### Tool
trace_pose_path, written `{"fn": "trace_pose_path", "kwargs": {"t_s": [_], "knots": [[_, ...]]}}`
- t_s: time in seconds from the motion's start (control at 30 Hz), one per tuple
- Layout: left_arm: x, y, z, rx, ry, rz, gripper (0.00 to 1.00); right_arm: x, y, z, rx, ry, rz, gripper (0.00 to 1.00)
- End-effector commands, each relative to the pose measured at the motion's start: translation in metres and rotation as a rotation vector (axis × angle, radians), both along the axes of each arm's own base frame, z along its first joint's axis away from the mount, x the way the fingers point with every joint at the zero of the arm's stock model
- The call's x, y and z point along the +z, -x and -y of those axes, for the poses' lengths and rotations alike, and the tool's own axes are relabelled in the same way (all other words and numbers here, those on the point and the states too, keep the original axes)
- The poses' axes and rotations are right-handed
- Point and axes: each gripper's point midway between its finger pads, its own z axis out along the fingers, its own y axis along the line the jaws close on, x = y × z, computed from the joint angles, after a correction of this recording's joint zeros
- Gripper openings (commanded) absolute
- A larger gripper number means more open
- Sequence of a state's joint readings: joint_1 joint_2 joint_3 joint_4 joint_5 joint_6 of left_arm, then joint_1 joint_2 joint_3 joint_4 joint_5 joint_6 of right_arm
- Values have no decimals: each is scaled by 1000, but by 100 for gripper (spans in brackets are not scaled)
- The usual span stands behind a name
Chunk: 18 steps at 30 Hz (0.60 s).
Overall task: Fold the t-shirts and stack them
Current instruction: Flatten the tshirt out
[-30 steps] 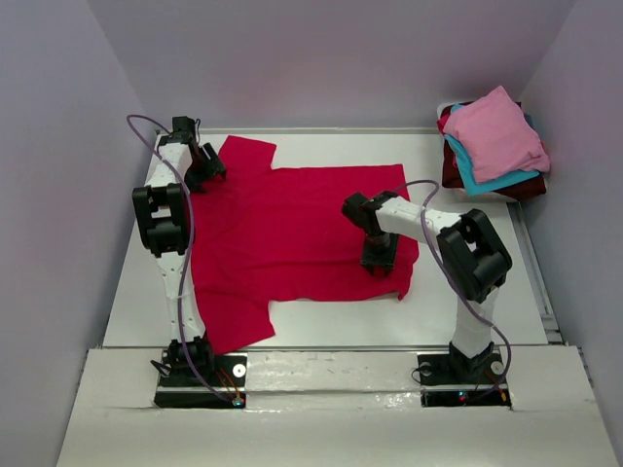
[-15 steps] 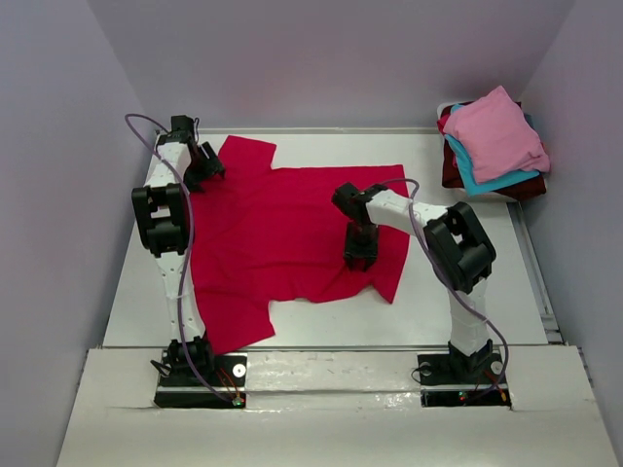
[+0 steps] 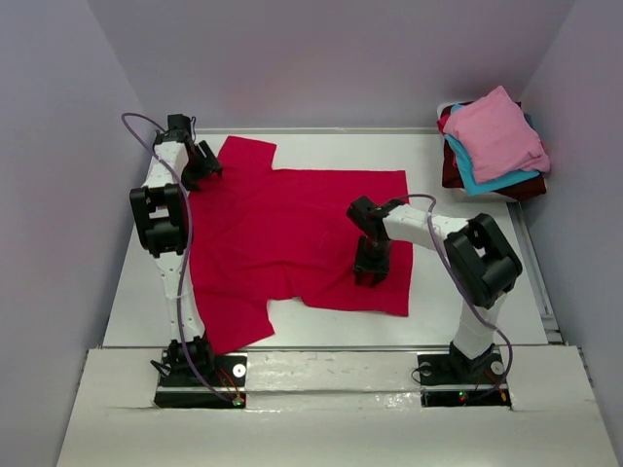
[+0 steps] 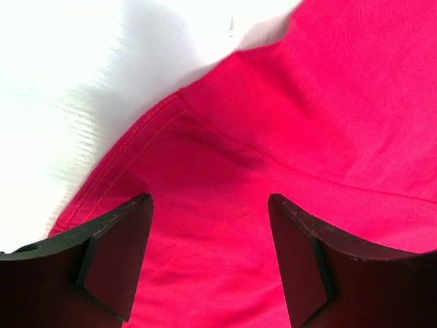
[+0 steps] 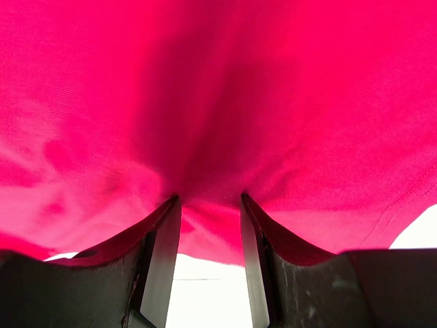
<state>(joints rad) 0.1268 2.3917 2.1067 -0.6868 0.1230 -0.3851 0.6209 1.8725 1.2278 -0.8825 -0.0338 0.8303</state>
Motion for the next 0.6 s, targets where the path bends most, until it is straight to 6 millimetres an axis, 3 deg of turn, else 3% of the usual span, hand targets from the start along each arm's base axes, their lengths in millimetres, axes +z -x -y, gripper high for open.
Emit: {"fn": "trace_pose_path", "kwargs": {"t_s": [0.0, 0.27, 0.5, 0.57], "knots": [[25, -9, -6, -1, -12, 51, 80, 0, 20, 20, -47, 34, -42, 47], [22, -6, -5, -6, -9, 44, 80, 14, 25, 31, -69, 46, -17, 47], [23, -4, -6, -7, -15, 37, 80, 19, 28, 54, -119, 79, -2, 48], [23, -4, -6, -7, -16, 39, 80, 30, 16, 49, -118, 56, 45, 48]]}}
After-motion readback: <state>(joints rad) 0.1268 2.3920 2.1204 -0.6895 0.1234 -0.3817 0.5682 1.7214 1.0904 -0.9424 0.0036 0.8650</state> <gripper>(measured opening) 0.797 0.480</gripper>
